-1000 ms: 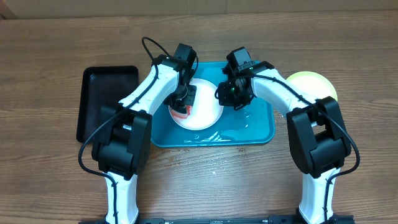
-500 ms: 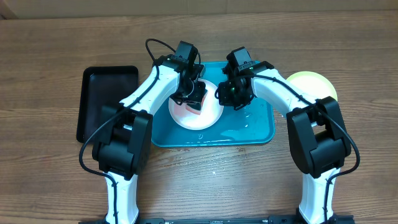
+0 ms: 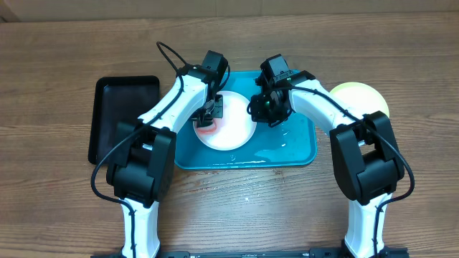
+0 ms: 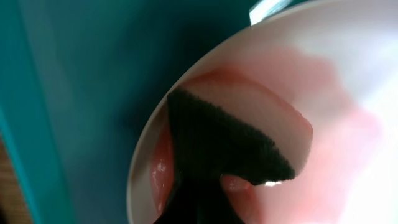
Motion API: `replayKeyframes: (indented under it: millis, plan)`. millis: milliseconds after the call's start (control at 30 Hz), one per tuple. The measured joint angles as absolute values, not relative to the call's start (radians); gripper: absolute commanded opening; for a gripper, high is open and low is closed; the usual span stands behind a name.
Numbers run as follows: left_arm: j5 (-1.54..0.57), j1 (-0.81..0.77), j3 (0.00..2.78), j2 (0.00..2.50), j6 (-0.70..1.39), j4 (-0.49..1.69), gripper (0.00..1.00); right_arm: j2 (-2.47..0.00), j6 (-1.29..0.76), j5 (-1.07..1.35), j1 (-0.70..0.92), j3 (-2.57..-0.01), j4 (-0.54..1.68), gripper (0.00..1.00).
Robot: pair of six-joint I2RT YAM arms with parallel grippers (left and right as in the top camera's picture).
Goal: Clean dirty plates on tray and stack at the side
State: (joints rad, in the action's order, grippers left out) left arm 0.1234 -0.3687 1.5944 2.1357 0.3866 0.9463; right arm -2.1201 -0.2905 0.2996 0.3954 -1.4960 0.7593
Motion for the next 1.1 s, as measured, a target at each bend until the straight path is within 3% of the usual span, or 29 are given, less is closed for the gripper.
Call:
replayKeyframes:
  millis: [200,467,633,800,1100]
  plan:
    - [0.060,-0.363,1.596,2.136,0.309,1.013,0.04,-2.120,-0.287,0.307,0.400,-1.496,0.760,0.04]
    - [-0.274,-0.349,1.596,2.136,0.139,1.024,0.04,-2.120,-0.284,0.307,0.400,-1.496,0.761,0.04]
    - [-0.363,-0.354,1.594,2.136,0.107,0.981,0.04,-2.120,-0.284,0.307,0.400,-1.496,0.760,0.04]
    - [-0.311,-0.354,1.592,2.136,0.141,0.889,0.04,-2.120,-0.288,0.307,0.400,-1.496,0.759,0.04]
    - [0.037,-0.366,1.600,2.136,0.364,0.844,0.04,-2.120,-0.288,0.307,0.400,-1.496,0.756,0.04]
